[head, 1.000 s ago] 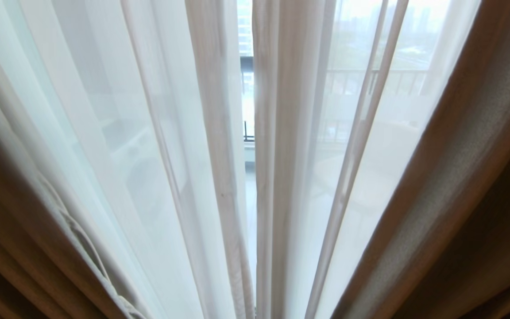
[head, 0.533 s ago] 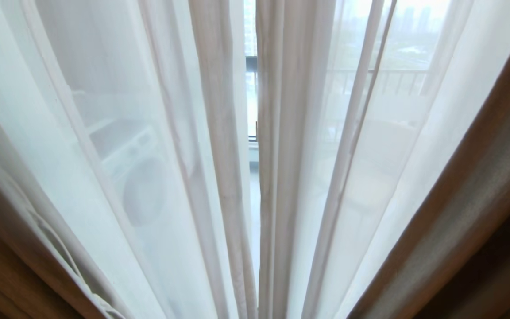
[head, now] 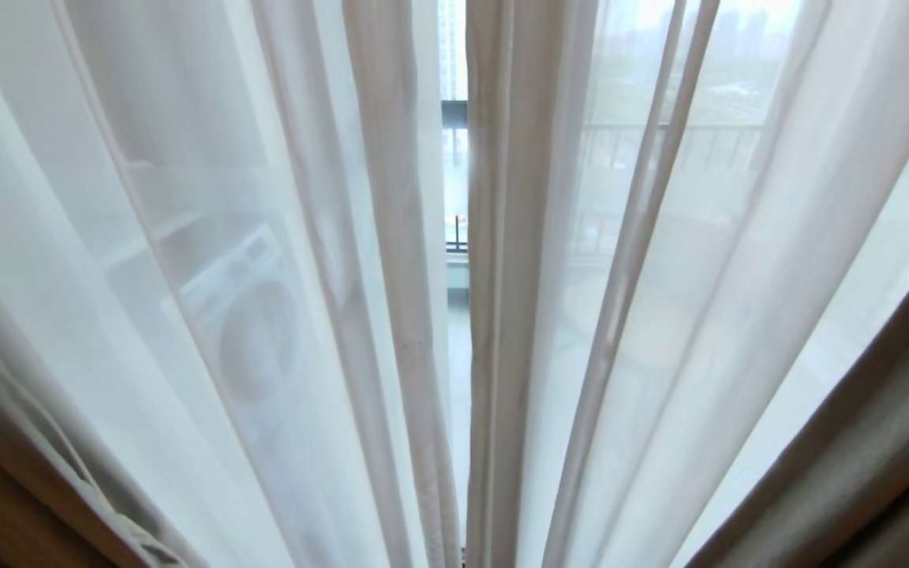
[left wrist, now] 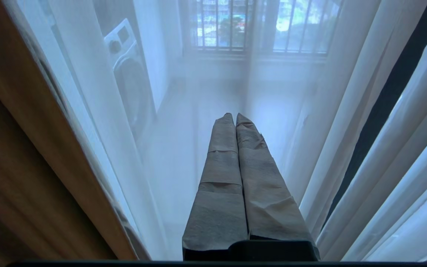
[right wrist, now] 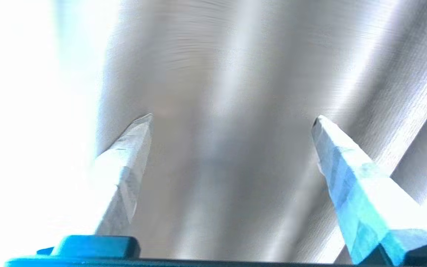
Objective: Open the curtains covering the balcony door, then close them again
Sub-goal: Pull the outer curtains open on both sides
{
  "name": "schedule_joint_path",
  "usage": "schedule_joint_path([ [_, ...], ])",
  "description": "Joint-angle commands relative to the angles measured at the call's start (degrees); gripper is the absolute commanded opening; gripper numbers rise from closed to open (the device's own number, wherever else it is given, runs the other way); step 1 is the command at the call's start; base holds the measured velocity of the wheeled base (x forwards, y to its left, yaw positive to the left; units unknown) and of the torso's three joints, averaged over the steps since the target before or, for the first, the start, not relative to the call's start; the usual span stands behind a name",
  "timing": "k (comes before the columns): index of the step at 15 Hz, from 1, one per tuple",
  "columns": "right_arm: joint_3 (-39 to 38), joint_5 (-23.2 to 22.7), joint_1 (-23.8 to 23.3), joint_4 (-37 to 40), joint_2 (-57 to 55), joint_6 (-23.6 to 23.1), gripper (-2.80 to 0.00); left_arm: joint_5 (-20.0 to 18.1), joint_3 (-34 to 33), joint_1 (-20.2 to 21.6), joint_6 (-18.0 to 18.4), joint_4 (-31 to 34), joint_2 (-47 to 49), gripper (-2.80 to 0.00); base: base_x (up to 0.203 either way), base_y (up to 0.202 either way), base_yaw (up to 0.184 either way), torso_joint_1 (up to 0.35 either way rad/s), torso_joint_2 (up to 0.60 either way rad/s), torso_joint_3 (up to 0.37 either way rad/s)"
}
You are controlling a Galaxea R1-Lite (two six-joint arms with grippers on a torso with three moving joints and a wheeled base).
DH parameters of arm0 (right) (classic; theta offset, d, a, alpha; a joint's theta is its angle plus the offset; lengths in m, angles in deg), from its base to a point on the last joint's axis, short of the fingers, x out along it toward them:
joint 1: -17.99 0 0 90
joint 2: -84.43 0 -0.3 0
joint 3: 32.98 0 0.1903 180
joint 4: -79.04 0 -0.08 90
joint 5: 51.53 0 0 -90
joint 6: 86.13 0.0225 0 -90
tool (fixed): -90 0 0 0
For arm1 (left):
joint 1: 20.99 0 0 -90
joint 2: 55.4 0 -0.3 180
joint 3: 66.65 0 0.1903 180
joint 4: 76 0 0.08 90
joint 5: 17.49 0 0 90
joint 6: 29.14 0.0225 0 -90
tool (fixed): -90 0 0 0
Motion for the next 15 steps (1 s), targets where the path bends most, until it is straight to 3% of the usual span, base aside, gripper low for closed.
schedule_joint_path([
  [1, -2.7, -0.2, -0.9, -0.2, 6.0, 0.0, 0.00, 0.0, 0.0, 0.0, 0.0, 0.0, 0.0, -2.80, 0.000, 0.000, 0.000, 0.000, 0.00, 0.000],
  [7, -9.5, -0.2, -0.2, 4.3, 18.0, -0.2, 0.00, 0.0, 0.0, 0.0, 0.0, 0.0, 0.0, -2.80, 0.000, 0.000, 0.000, 0.000, 0.00, 0.000],
  [11, -10.0, 2.4, 8.4, 4.4, 18.6, -2.4, 0.00, 0.0, 0.0, 0.0, 0.0, 0.0, 0.0, -2.80, 0.000, 0.000, 0.000, 0.000, 0.00, 0.000],
  [14, -10.7, 7.8, 19.0, 4.4, 17.5, -5.2, 0.00, 0.0, 0.0, 0.0, 0.0, 0.0, 0.0, -2.80, 0.000, 0.000, 0.000, 0.000, 0.00, 0.000],
  [15, -11.0, 9.8, 22.3, 4.4, 16.9, -6.0, -2.80, 0.0, 0.0, 0.0, 0.0, 0.0, 0.0, -2.80, 0.000, 0.000, 0.000, 0.000, 0.00, 0.000],
])
